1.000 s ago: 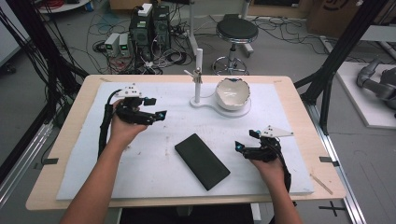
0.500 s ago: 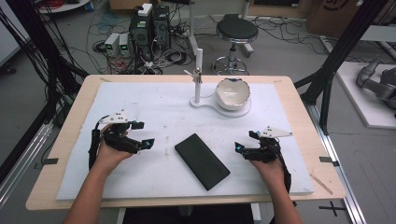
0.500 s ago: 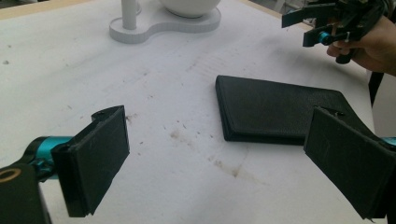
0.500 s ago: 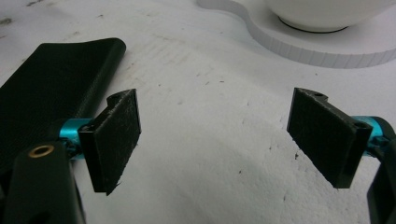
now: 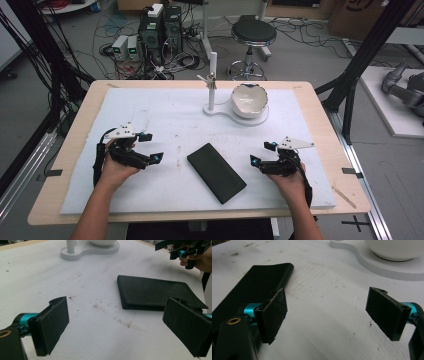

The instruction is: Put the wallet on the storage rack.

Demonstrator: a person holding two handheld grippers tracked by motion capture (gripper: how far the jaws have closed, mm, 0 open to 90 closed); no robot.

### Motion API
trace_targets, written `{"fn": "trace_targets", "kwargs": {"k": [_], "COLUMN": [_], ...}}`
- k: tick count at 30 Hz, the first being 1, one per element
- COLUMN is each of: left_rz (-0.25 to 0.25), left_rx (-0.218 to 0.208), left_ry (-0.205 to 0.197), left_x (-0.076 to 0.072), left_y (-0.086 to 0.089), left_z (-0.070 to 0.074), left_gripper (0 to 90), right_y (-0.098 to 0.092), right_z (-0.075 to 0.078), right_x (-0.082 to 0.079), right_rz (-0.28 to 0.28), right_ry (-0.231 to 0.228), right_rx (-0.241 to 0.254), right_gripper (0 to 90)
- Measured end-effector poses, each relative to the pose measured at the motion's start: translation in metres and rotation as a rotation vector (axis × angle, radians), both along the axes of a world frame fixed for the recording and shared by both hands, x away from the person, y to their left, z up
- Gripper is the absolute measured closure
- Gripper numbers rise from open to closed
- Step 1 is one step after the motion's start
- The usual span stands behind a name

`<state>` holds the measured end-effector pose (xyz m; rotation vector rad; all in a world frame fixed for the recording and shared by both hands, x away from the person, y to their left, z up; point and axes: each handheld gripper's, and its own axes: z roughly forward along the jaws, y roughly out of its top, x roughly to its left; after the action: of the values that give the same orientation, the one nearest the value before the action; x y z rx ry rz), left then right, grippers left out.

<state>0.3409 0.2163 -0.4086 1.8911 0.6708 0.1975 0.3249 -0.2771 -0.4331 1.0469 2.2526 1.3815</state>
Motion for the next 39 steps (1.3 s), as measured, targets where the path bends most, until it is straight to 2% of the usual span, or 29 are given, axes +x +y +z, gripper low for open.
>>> {"fn": "trace_targets", "kwargs": {"k": [3,5,9,11,14,16,19,20,23,25,27,31,33,35,39], "left_rz": [0.001,-0.002,0.001,0.005,0.011,0.012,0.008,0.008,0.014,0.015,0.014,0.016,0.02,0.024,0.031], "left_rx": [0.002,0.006,0.004,0.006,0.005,0.009,0.018,0.019,0.021,0.025,0.023,0.024,0.028,0.03,0.033], "left_ry": [0.02,0.02,0.015,0.017,0.018,0.017,0.015,0.015,0.015,0.014,0.014,0.009,0.007,0.001,-0.005], "left_x": [0.002,0.002,0.002,0.003,0.003,0.003,0.003,0.003,0.002,0.002,0.002,0.001,0.001,0.0,-0.001], "left_y": [0.0,0.0,0.001,0.001,0.002,0.002,0.002,0.002,0.002,0.002,0.002,0.003,0.003,0.004,0.006], "left_z": [-0.003,-0.003,-0.002,-0.003,-0.003,-0.003,-0.003,-0.003,-0.003,-0.004,-0.003,-0.003,-0.002,-0.002,-0.001], "left_gripper": [6.8,6.8,6.8,6.8,6.8,6.8,6.8,6.8,6.8,6.8,6.8,6.8,6.8,6.8,6.8], "right_y": [0.003,0.009,0.017,0.024,0.028,0.032,0.043,0.043,0.049,0.055,0.057,0.064,0.065,0.064,0.064], "right_z": [0.0,0.001,0.001,-0.001,-0.002,-0.004,-0.009,-0.009,-0.013,-0.017,-0.018,-0.017,-0.017,-0.017,-0.017], "right_x": [-0.001,-0.002,-0.003,-0.004,-0.004,-0.004,-0.005,-0.005,-0.007,-0.01,-0.012,-0.016,-0.016,-0.016,-0.016], "right_rz": [0.019,0.073,0.121,0.16,0.195,0.222,0.274,0.274,0.301,0.331,0.337,0.336,0.333,0.347,0.32], "right_ry": [-0.005,0.001,0.02,0.056,0.074,0.104,0.162,0.162,0.197,0.229,0.234,0.243,0.246,0.252,0.275], "right_rx": [-0.006,0.002,-0.002,-0.005,0.004,0.004,-0.041,-0.041,-0.08,-0.087,-0.106,-0.108,-0.107,-0.1,-0.076], "right_gripper": [17.6,17.6,17.6,17.7,17.7,17.7,17.7,17.7,17.7,17.7,17.7,17.8,21.6,31.2,43.8]}}
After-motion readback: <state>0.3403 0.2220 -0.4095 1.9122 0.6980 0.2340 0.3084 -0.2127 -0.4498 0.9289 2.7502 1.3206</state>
